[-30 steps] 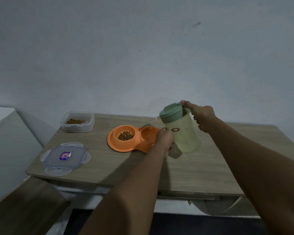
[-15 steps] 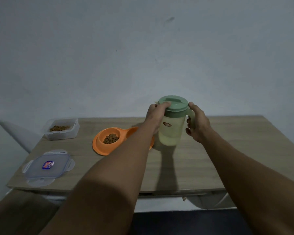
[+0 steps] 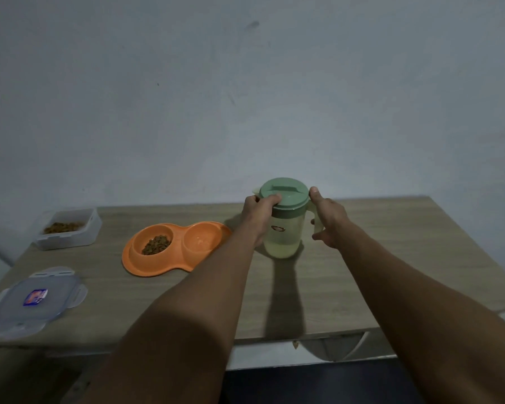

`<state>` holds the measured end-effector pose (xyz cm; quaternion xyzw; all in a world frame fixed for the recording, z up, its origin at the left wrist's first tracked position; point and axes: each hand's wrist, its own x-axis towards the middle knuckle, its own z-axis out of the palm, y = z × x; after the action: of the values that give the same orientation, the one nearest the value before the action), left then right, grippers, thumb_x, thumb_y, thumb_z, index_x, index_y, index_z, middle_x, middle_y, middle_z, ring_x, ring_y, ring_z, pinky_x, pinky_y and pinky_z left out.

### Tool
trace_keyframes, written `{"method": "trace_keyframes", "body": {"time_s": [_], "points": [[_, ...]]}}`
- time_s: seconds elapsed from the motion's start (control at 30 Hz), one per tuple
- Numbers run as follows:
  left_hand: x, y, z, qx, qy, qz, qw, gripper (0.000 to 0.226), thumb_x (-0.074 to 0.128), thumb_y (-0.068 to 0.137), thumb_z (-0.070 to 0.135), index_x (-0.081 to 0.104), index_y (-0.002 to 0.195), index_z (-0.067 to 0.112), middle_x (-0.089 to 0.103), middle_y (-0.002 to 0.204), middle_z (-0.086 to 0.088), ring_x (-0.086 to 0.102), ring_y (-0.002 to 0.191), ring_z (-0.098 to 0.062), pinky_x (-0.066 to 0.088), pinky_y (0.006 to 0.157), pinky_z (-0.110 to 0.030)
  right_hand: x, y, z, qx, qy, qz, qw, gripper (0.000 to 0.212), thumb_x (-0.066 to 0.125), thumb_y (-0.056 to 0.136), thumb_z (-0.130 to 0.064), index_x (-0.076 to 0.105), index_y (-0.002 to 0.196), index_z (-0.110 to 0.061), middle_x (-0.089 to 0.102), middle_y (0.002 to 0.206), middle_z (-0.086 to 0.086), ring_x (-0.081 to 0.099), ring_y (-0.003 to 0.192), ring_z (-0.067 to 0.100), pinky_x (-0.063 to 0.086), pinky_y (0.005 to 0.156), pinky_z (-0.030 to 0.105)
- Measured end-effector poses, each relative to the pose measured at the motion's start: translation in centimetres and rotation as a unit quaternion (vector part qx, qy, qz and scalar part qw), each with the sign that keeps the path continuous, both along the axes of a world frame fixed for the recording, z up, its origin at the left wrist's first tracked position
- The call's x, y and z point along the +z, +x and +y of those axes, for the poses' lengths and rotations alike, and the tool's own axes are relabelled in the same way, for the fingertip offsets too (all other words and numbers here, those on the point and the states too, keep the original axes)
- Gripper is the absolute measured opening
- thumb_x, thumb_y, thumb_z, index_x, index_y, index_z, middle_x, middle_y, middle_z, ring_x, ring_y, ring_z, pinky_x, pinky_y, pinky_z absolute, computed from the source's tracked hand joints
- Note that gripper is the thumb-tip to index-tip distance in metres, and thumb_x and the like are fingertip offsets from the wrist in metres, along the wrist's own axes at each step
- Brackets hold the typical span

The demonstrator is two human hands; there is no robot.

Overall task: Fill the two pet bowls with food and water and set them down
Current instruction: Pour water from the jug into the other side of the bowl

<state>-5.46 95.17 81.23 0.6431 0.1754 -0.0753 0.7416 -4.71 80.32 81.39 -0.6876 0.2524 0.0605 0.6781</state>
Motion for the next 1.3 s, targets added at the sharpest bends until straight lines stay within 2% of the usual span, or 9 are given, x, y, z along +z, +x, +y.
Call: {"method": "trace_keyframes", "body": {"time_s": [0.27, 0.47, 0.57, 0.63, 0.73, 0.87, 1.0, 1.17, 1.3], "points": [[-1.0, 1.4, -1.3, 0.012, -0.008, 0.006, 1.000, 0.053, 0.069, 0.082, 0.034, 0.050, 0.128, 0.018, 0.062, 0.121, 0.000, 0.056, 0.099, -0.016, 0.039, 0.065, -0.030, -1.1, 1.4, -1.3, 0.000, -0.020, -0.010, 1.000, 0.049, 0.053, 0.091, -0.059, 0.054, 0.108, -0.013, 0.056, 0.106, 0.012, 0.055, 0.108, 0.033, 0.047, 0.089, 0.053], [-1.4, 2.0, -1.6, 0.015, -0.031, 0.009, 0.999, 0.050, 0.068, 0.085, 0.026, 0.049, 0.130, 0.015, 0.064, 0.122, -0.005, 0.061, 0.105, -0.020, 0.049, 0.069, -0.033, -1.2, 1.7, -1.5, 0.009, -0.027, -0.010, 1.000, 0.053, 0.052, 0.090, -0.062, 0.057, 0.108, -0.012, 0.056, 0.104, 0.014, 0.050, 0.095, 0.032, 0.044, 0.074, 0.043], [-1.2, 2.0, -1.6, 0.011, -0.036, 0.016, 0.999, 0.049, 0.067, 0.086, 0.025, 0.049, 0.130, 0.014, 0.064, 0.122, -0.006, 0.062, 0.108, -0.023, 0.054, 0.085, -0.042, -1.2, 1.7, -1.4, 0.014, -0.035, -0.010, 0.999, 0.053, 0.052, 0.089, -0.064, 0.055, 0.104, -0.014, 0.053, 0.106, 0.013, 0.049, 0.096, 0.034, 0.046, 0.066, 0.041], [-0.9, 1.8, -1.8, 0.008, -0.027, 0.019, 0.999, 0.047, 0.066, 0.087, 0.026, 0.051, 0.129, 0.015, 0.065, 0.122, -0.005, 0.061, 0.109, -0.023, 0.053, 0.090, -0.045, -1.3, 1.7, -1.5, 0.013, -0.047, -0.015, 0.999, 0.052, 0.051, 0.090, -0.063, 0.055, 0.104, -0.013, 0.051, 0.105, 0.012, 0.049, 0.097, 0.036, 0.051, 0.076, 0.049], [-0.4, 1.4, -2.0, 0.012, 0.019, 0.018, 1.000, 0.041, 0.063, 0.090, 0.030, 0.052, 0.127, 0.016, 0.063, 0.119, 0.000, 0.059, 0.104, -0.021, 0.051, 0.078, -0.035, -1.1, 1.7, -1.5, 0.017, -0.114, -0.030, 0.993, 0.052, 0.046, 0.094, -0.059, 0.058, 0.107, -0.010, 0.056, 0.107, 0.014, 0.051, 0.102, 0.036, 0.047, 0.096, 0.051], [-0.1, 0.8, -1.9, 0.011, 0.114, -0.010, 0.993, 0.048, 0.060, 0.090, 0.040, 0.052, 0.130, 0.016, 0.063, 0.126, -0.004, 0.060, 0.108, -0.024, 0.051, 0.090, -0.039, -0.3, 1.7, -1.1, 0.043, -0.250, -0.044, 0.966, 0.056, 0.036, 0.099, -0.055, 0.061, 0.113, -0.006, 0.063, 0.117, 0.018, 0.056, 0.111, 0.037, 0.046, 0.094, 0.043], [0.6, -0.4, -1.0, 0.006, 0.185, -0.015, 0.983, 0.063, 0.052, 0.096, 0.042, 0.032, 0.149, 0.013, 0.041, 0.150, -0.008, 0.043, 0.134, -0.029, 0.039, 0.107, -0.040, 0.3, 1.4, -1.0, 0.042, -0.327, -0.049, 0.943, 0.047, 0.035, 0.100, -0.049, 0.057, 0.112, -0.009, 0.063, 0.114, 0.016, 0.055, 0.098, 0.032, 0.039, 0.078, 0.036], [1.3, -2.4, 2.4, 0.015, 0.216, -0.007, 0.976, 0.059, 0.047, 0.099, 0.037, 0.028, 0.151, 0.014, 0.034, 0.155, -0.008, 0.035, 0.141, -0.029, 0.032, 0.112, -0.039, 1.0, -0.4, 0.7, -0.014, -0.416, -0.066, 0.907, 0.042, 0.039, 0.098, -0.049, 0.054, 0.121, -0.017, 0.055, 0.127, 0.013, 0.049, 0.117, 0.036, 0.041, 0.095, 0.049], [1.7, -4.0, 6.4, 0.036, 0.231, -0.020, 0.972, 0.056, 0.047, 0.100, 0.034, 0.032, 0.149, 0.012, 0.037, 0.153, -0.010, 0.038, 0.138, -0.030, 0.034, 0.110, -0.037, 1.9, -2.3, 4.0, -0.062, -0.480, -0.149, 0.862, 0.033, 0.040, 0.099, -0.042, 0.056, 0.115, -0.017, 0.053, 0.123, 0.011, 0.048, 0.114, 0.032, 0.039, 0.094, 0.050]]}}
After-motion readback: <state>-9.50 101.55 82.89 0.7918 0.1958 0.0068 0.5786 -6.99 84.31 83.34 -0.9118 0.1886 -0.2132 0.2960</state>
